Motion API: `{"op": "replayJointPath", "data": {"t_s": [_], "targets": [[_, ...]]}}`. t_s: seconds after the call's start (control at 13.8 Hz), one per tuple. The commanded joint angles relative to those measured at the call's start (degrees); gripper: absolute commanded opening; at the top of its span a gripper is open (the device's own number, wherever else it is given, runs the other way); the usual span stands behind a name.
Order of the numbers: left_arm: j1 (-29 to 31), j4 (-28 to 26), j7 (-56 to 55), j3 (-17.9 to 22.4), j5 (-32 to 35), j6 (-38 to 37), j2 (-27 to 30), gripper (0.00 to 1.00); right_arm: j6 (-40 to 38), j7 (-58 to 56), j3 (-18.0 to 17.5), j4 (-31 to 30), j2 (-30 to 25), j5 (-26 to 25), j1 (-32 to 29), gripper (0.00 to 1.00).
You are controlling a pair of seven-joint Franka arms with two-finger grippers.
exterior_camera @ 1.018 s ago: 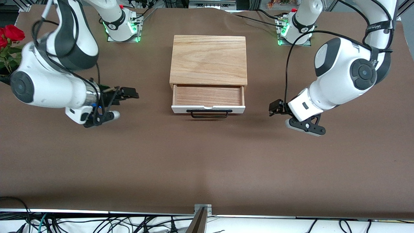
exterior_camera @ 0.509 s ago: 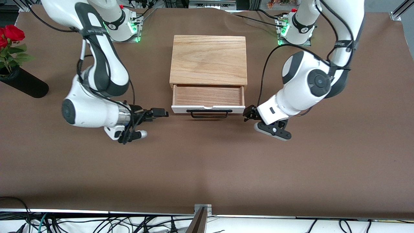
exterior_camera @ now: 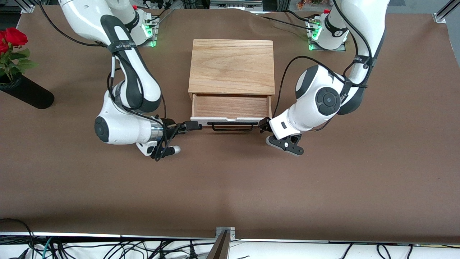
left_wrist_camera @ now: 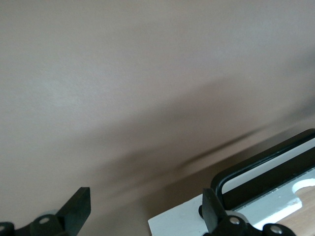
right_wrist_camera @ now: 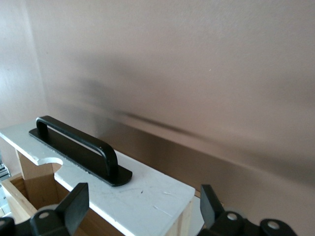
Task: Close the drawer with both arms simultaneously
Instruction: 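Place the right gripper and the left gripper against the white drawer front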
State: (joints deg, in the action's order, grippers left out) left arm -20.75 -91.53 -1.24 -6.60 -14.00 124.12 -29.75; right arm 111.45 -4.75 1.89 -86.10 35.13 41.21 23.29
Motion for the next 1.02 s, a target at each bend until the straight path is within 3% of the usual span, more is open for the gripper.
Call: {"op": "replayJointPath", "data": {"t_s": [0.0,0.44,0.95], "targets": [[-0.61,0.57,0.54,-0.95,-4.96,-0.46,-1.36,1.0,-0.18,0.09,-0.04,0.5,0.9,1.07,0.26,1.0],[-0.7,-1.28,0.45,-1.13,-9.97,-0.55,-1.63,1.0,-0.62,0.18,-0.04,-0.12,1.26,1.07,1.67,1.0],[-0.79,-2.51,0.54,-1.13,-10.26,-2.82,-1.63,1.0,-0.36,0.27,-0.04,-0.38,1.96,1.16,2.99,1.0]]}}
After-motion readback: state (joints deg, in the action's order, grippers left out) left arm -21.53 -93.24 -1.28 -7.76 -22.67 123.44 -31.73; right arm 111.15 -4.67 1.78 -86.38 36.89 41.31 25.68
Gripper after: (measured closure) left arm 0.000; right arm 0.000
